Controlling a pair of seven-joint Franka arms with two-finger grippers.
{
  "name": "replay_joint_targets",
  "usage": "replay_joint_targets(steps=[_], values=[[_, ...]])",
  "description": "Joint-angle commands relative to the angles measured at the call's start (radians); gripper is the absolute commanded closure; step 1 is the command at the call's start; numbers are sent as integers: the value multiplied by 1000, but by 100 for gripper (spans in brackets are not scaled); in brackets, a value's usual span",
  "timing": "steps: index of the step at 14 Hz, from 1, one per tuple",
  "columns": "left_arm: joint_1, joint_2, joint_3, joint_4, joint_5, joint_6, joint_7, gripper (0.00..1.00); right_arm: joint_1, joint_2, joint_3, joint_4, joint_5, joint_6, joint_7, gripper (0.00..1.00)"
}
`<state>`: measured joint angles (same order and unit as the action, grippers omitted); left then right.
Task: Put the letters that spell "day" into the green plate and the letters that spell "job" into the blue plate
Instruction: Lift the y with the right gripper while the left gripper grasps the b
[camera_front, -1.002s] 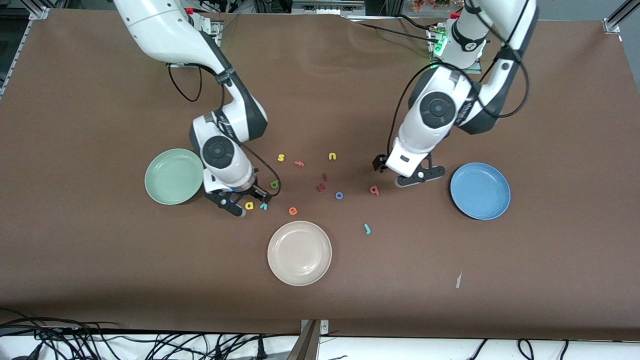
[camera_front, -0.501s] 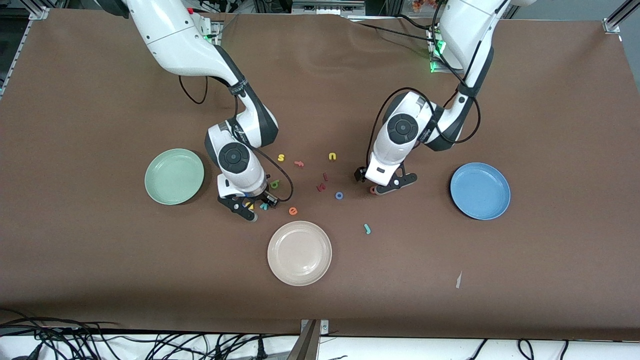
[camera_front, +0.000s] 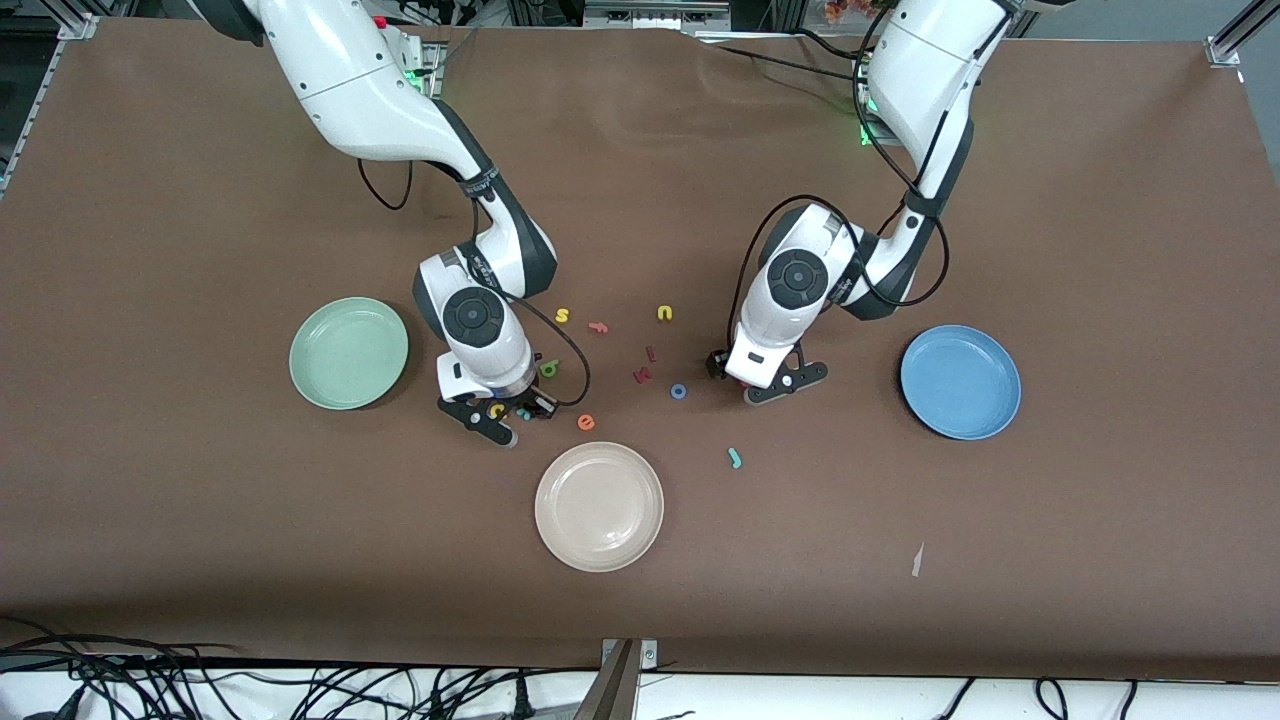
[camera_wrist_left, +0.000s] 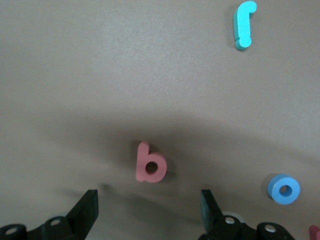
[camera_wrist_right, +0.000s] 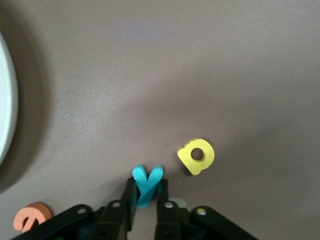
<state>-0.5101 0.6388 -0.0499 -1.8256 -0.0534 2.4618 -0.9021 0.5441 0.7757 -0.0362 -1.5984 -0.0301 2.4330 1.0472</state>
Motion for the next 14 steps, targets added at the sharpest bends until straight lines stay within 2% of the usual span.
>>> replay_joint_targets(steps=[1, 4, 8, 10, 12, 14], values=[[-8, 45, 13, 63, -3, -1, -6, 15, 4, -9, -7, 23, -22, -32, -4, 100], [-5, 55, 15, 65, -3, -1, 5, 24, -7, -114, -36, 23, -18, -185, -76, 100], [4, 58, 16, 66, 43, -1, 6, 38, -79, -260, -112, -12, 59, -454, -430, 100], [5, 58, 16, 66, 43, -1, 8, 44, -121, -349, -169, -146, 105, -447, -579, 100], [5, 58, 16, 66, 46, -3, 9, 50, -124, -416, -235, -300, 107, -375, -731, 100], [5, 58, 16, 66, 64, -3, 8, 56, -124, -455, -261, -479, 110, -217, -789, 100]])
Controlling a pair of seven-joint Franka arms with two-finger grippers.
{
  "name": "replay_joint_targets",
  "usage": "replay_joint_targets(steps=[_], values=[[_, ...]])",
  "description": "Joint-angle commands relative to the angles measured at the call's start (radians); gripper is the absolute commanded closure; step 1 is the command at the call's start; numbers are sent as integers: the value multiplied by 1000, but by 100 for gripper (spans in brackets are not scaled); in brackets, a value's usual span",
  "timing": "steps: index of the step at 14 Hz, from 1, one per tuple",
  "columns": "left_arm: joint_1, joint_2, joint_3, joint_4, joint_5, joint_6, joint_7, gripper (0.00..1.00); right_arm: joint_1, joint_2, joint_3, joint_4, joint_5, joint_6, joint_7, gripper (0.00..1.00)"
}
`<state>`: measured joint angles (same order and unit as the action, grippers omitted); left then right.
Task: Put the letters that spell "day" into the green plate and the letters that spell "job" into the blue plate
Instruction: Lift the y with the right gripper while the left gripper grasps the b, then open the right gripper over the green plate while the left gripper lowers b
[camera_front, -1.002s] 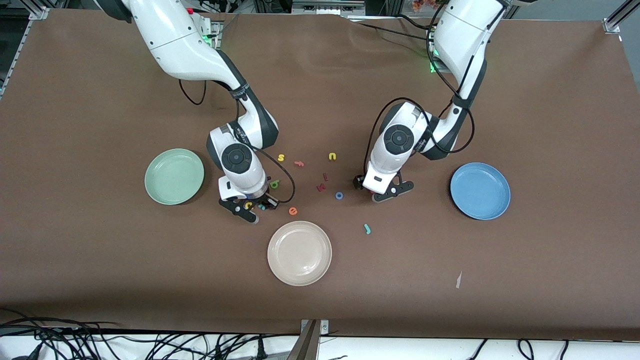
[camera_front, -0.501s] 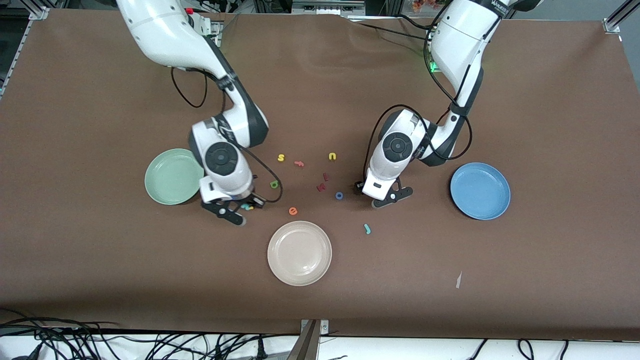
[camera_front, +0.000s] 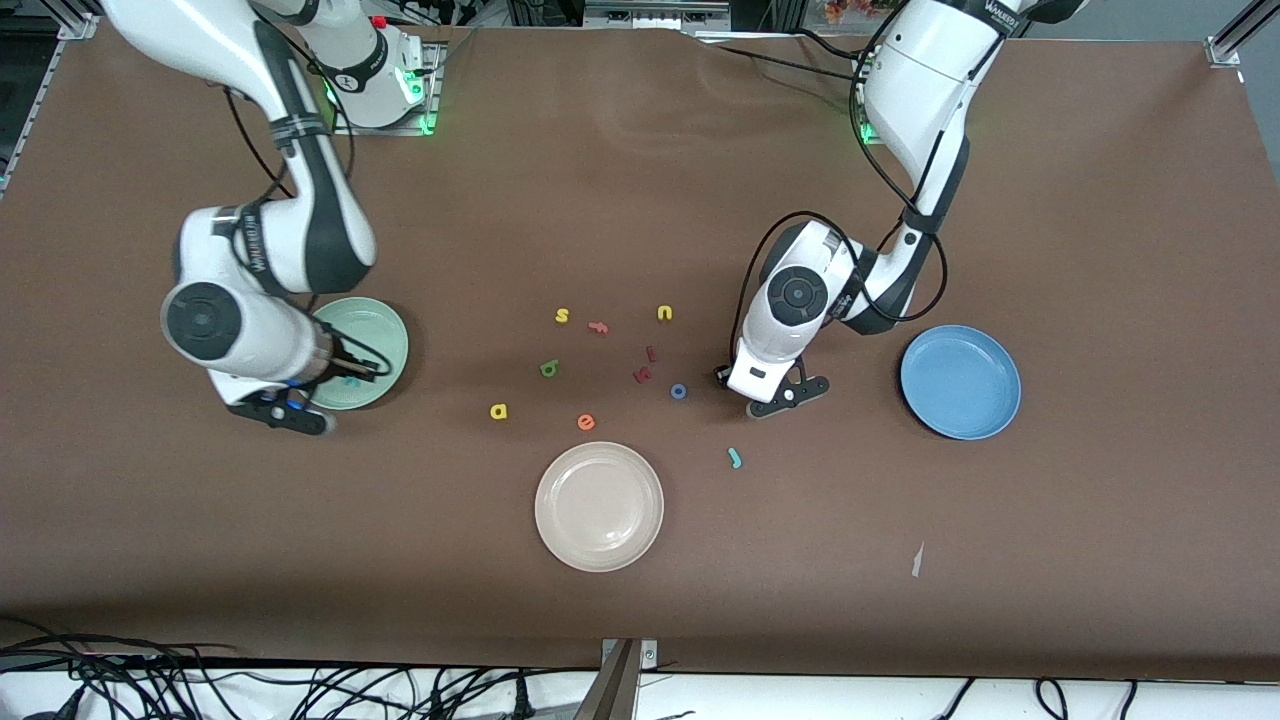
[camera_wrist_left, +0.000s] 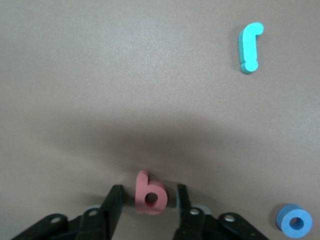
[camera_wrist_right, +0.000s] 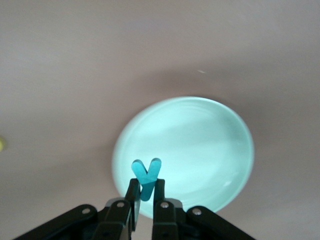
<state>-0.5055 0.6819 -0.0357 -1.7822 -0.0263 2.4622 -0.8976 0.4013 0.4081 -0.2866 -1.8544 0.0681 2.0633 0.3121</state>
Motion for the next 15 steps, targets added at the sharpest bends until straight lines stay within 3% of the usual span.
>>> replay_joint_targets(steps=[1, 2, 3, 4, 6, 10, 12, 15], values=[[1, 19, 2, 23, 37, -3, 3, 60, 21, -91, -11, -294, 12, 249, -56, 100], [1, 19, 2, 23, 37, -3, 3, 65, 19, -80, -11, -333, 12, 317, -63, 97], [1, 19, 2, 23, 37, -3, 3, 70, 16, -74, -11, -344, 12, 340, -64, 56], [1, 19, 2, 21, 37, -3, 3, 74, 17, -74, -10, -338, 12, 334, -53, 1], [-1, 19, 2, 21, 37, -5, 2, 83, 19, -86, -5, -297, 10, 269, -54, 0], [34, -16, 0, 43, 37, -89, 63, 90, 82, -63, 7, -105, 10, 104, -16, 0], [80, -27, 0, 114, 37, -251, 161, 91, 152, 3, 7, -36, 28, 126, 73, 0], [160, -108, -1, 106, 37, -370, 331, 91, 227, 150, 7, 136, 142, 138, 192, 0]])
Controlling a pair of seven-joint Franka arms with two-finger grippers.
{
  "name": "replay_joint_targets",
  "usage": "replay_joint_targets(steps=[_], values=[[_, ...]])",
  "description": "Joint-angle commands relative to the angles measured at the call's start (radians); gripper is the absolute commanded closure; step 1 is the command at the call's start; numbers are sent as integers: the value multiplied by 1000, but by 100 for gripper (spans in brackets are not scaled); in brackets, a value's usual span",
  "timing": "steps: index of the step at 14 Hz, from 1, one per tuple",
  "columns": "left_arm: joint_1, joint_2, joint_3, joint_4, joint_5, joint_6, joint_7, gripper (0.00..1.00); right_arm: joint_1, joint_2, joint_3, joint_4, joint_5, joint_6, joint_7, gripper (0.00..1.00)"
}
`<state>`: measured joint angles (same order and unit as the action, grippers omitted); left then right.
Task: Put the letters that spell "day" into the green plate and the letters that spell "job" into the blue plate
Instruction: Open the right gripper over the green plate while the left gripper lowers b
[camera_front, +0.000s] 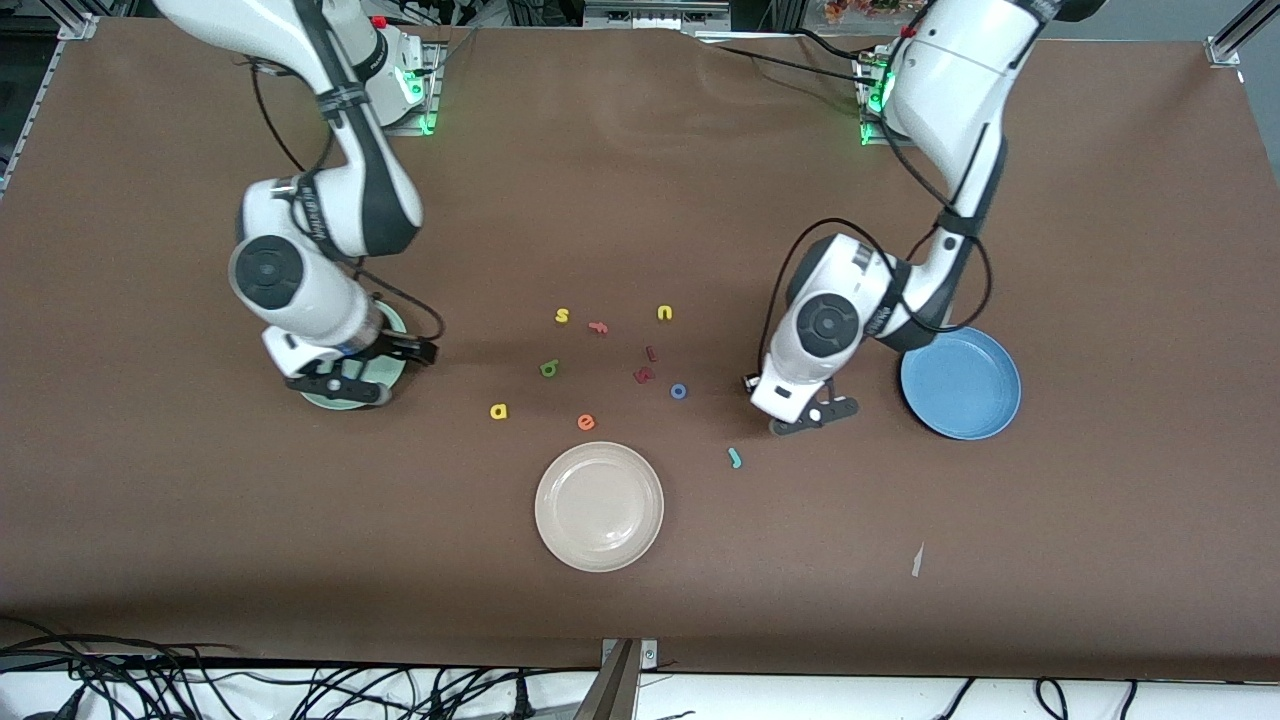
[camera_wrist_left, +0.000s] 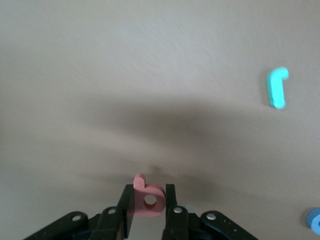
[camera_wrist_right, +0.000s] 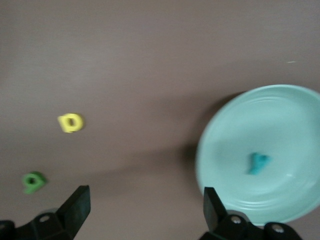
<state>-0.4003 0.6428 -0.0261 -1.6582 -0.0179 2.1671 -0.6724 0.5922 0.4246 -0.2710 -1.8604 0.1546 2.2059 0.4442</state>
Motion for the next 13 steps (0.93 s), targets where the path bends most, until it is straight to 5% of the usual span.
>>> replay_joint_targets(steps=[1, 4, 9, 12, 13], values=[[79, -90, -11, -29, 29, -101, 169, 91, 47, 173, -8, 183, 65, 3, 68, 0], [182, -182, -11, -139, 67, -99, 363, 91, 63, 252, -8, 204, 65, 125, 45, 1], [296, -287, -12, -408, 170, 130, 513, 91, 70, 309, 1, 205, 65, 178, -48, 44], [348, -292, -12, -526, 234, 288, 559, 89, 69, 307, 21, 205, 66, 179, -47, 46], [360, -285, -12, -534, 278, 302, 559, 80, 67, 307, 21, 207, 66, 181, -47, 46]])
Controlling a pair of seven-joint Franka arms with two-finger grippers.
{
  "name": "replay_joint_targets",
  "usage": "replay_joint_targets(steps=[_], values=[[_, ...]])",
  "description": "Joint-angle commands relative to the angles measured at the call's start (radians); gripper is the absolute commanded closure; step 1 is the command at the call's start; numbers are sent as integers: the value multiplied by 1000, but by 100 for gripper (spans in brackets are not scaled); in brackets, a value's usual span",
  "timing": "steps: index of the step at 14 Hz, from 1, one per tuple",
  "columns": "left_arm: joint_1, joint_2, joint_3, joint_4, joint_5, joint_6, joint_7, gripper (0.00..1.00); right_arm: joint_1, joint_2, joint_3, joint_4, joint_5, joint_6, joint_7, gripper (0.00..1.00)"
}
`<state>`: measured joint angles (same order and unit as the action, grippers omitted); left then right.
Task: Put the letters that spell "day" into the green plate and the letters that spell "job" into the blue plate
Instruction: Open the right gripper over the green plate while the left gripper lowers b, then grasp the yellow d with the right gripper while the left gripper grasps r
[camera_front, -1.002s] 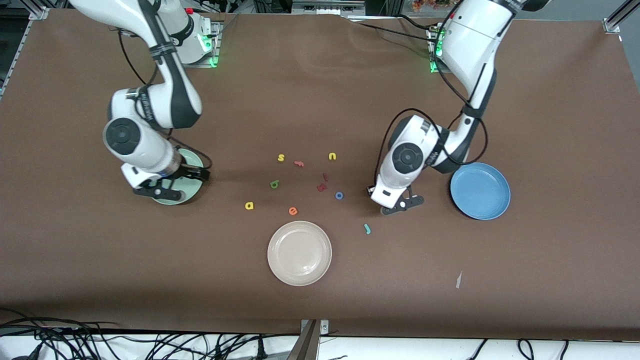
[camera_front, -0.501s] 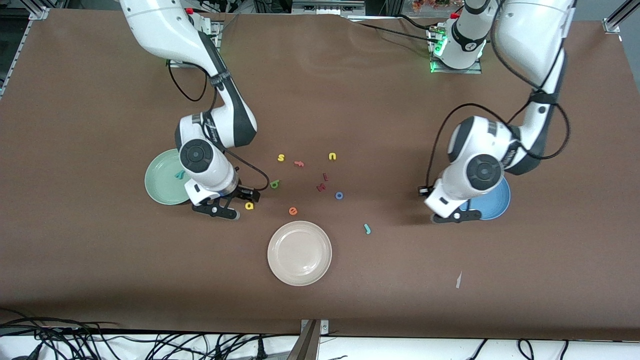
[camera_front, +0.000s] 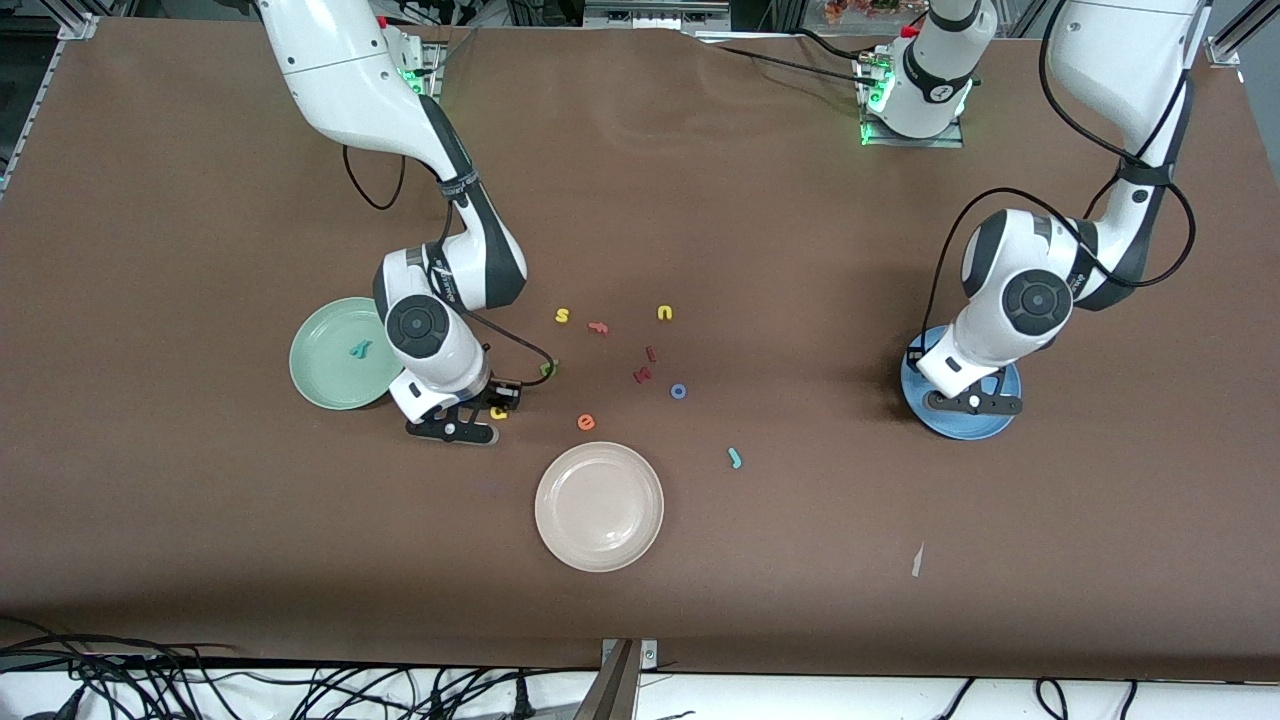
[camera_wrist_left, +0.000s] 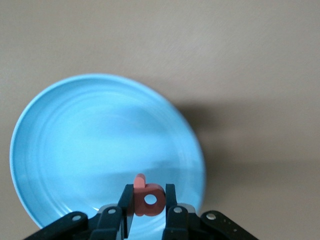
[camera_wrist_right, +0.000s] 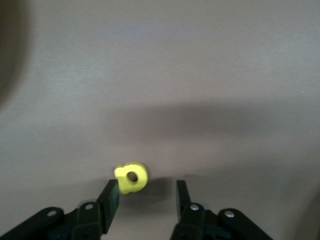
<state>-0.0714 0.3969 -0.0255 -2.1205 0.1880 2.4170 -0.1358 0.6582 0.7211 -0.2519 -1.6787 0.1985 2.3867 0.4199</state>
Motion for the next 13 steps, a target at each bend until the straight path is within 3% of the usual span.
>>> replay_joint_targets(steps=[1, 2, 3, 7, 9, 11, 13], values=[[35, -33, -13, -70, 105, 51, 24, 42, 3, 12, 2, 25, 22, 2, -24, 46], [35, -30, -13, -53, 110, 41, 28, 8, 1, 12, 2, 25, 21, 8, -26, 46], [35, -33, -17, -29, 91, 27, 24, 0, 1, 18, 2, 25, 21, 12, -27, 46], [-31, -6, -21, 210, -123, -206, 19, 0, -2, 40, 2, 25, 24, 74, -46, 46], [-80, 45, -19, 314, -229, -251, 1, 0, 1, 40, 2, 24, 24, 71, -47, 46], [-131, 101, -19, 400, -260, -251, -78, 0, 0, 41, 14, 24, 24, 72, -47, 47], [-183, 178, -19, 508, -280, -251, -189, 0, -2, 41, 14, 24, 22, 72, -50, 63]])
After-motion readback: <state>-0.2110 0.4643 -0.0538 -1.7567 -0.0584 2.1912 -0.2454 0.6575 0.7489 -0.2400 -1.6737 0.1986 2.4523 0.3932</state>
